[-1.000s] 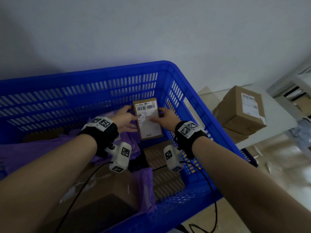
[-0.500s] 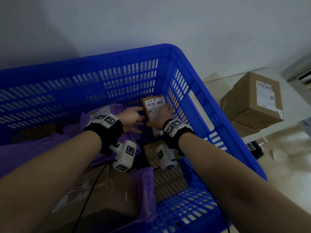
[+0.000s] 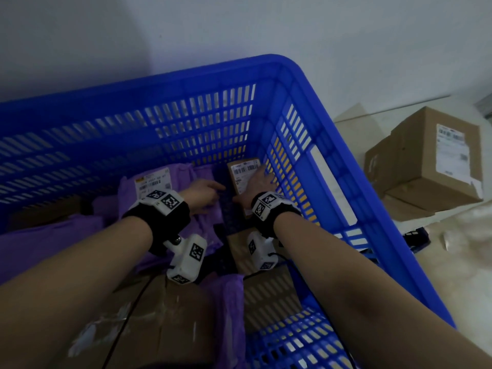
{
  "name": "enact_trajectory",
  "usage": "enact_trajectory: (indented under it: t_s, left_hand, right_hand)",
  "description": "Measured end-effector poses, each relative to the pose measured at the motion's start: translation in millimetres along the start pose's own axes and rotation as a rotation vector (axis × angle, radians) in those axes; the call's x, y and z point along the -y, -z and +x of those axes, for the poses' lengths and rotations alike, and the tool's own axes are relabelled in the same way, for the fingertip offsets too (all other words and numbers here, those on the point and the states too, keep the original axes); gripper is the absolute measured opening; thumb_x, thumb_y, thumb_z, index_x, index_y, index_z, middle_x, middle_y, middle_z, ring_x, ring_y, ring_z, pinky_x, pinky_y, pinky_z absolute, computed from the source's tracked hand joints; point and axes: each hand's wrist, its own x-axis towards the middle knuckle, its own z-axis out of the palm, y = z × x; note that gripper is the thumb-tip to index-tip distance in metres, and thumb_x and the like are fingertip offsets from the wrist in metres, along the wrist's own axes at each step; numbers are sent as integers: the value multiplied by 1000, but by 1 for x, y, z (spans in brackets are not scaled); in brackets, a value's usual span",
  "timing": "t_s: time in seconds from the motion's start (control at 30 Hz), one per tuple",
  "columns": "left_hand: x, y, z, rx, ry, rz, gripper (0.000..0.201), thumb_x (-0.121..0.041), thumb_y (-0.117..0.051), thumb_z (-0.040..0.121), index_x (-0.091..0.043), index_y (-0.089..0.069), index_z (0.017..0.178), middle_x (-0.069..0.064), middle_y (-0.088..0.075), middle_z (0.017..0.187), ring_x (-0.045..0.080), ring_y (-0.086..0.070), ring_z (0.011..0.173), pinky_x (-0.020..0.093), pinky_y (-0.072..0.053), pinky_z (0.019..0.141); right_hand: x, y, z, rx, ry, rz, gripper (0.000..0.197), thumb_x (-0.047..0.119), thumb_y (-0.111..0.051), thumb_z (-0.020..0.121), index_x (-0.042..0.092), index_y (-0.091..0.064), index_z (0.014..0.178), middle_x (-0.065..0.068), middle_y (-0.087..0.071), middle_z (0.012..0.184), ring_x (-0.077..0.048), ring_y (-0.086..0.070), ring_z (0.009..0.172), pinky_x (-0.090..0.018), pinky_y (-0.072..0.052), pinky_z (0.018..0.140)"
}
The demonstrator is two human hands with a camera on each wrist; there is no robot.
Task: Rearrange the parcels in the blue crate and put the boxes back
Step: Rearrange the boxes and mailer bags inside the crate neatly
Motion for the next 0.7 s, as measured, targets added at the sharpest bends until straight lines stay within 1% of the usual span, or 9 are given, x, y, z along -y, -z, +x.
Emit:
enact_trajectory:
  t_s: [0.07, 0.17, 0.3, 0.33, 0.4, 0.43, 0.57, 0.67, 0.7]
  left_hand:
    - [-1, 1, -5, 21, 1, -22, 33, -1, -46, 94, -16, -60, 121, 13, -59, 113, 22, -55, 104, 32, -46, 82]
    - [-3, 2, -13, 47, -4, -69, 31, -2, -47, 95, -15, -60, 119, 13, -61, 121, 24, -57, 111, 30, -49, 81]
    - [-4, 2, -27, 77, -8, -85, 32, -1, -46, 95, -9, -58, 123, 16, -59, 123, 25, -56, 111, 36, -49, 89]
    - [-5, 3, -31, 93, -10, -79, 32, -2, -47, 95, -10, -57, 124, 15, -59, 124, 25, -56, 111, 37, -48, 89]
    - [-6, 3, -39, 120, -6, -72, 33, -4, -46, 96, -10, -54, 128, 14, -57, 126, 24, -54, 112, 33, -50, 84]
    - [-6, 3, -41, 123, -1, -75, 34, -5, -45, 97, -10, -52, 130, 14, -56, 128, 25, -54, 113, 33, -50, 82]
    - [3, 1, -50, 156, 52, -152, 39, -10, -42, 99, -4, -43, 138, 18, -46, 140, 32, -45, 129, 40, -44, 93]
    - [11, -4, -54, 183, 98, -169, 48, -13, -44, 99, -5, -32, 144, 20, -36, 147, 33, -38, 136, 42, -40, 97]
    - [13, -8, -56, 187, 113, -160, 49, -12, -44, 99, -4, -30, 145, 22, -33, 149, 34, -35, 137, 44, -39, 101]
  right_hand:
    - [1, 0, 2, -2, -3, -6, 125, 41, -80, 69, 9, 10, 149, -19, -9, 154, -40, -21, 141, -53, -32, 107]
    - [1, 1, 1, 2, 14, -6, 119, 36, -78, 73, 8, 9, 149, -19, -14, 153, -39, -25, 139, -52, -34, 106]
    - [-2, 14, -2, 42, 31, 22, 96, 35, -63, 87, 2, 3, 149, -21, -15, 154, -35, -23, 141, -46, -31, 112]
    - [-3, 22, -4, 55, 40, 42, 88, 36, -59, 90, 0, -4, 149, -21, -21, 153, -35, -28, 139, -45, -35, 109]
    - [-8, 36, -10, 89, 71, 103, 67, 35, -52, 95, -2, -26, 144, -20, -41, 143, -33, -47, 127, -37, -46, 95]
    - [-11, 42, -13, 104, 86, 118, 60, 33, -50, 96, -3, -34, 140, -19, -47, 139, -33, -52, 121, -34, -47, 89]
    - [-27, 56, -33, 163, 60, 136, 57, 33, -49, 97, 0, -37, 141, -20, -46, 141, -34, -50, 124, -42, -44, 103]
    - [-40, 55, -48, 222, 74, 76, 57, 34, -46, 98, 4, -32, 144, -17, -40, 146, -32, -46, 128, -42, -40, 107]
    - [-44, 54, -53, 228, 75, 36, 56, 35, -47, 98, 6, -33, 144, -16, -41, 145, -32, -49, 124, -41, -41, 104]
